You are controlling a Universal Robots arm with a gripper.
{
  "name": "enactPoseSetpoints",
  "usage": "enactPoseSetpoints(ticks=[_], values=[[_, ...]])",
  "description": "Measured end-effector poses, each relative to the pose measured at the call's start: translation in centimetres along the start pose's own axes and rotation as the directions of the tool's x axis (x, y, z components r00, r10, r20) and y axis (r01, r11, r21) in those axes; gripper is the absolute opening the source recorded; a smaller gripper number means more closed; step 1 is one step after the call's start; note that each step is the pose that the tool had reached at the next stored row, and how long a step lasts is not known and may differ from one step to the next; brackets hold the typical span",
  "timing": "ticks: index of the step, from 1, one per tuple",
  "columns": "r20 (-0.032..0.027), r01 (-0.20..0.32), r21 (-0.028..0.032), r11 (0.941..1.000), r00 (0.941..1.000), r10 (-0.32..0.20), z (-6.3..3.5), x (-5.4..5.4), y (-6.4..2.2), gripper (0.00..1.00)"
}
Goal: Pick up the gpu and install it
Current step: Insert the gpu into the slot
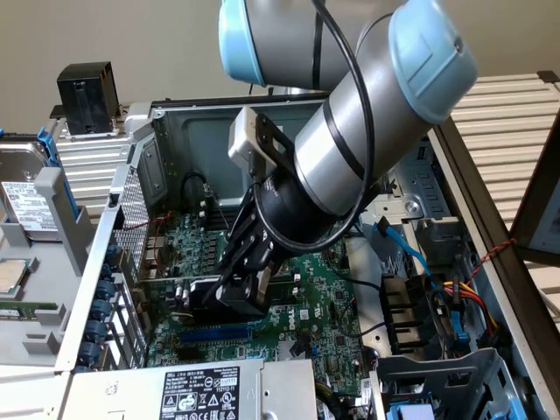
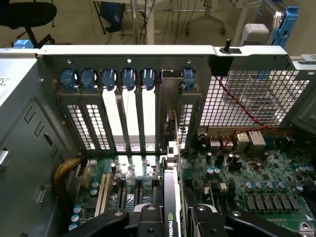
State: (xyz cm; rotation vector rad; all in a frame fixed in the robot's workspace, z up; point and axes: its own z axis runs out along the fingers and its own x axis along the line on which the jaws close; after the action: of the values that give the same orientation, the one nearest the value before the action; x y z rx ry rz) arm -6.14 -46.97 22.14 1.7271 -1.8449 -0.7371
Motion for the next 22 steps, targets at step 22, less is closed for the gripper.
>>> enactPoseSetpoints(ticks=[22], values=[[0.0025,0.002,-0.0065,1.0,1.0,-0.002,0.6,0.11,-0.55,0.27]])
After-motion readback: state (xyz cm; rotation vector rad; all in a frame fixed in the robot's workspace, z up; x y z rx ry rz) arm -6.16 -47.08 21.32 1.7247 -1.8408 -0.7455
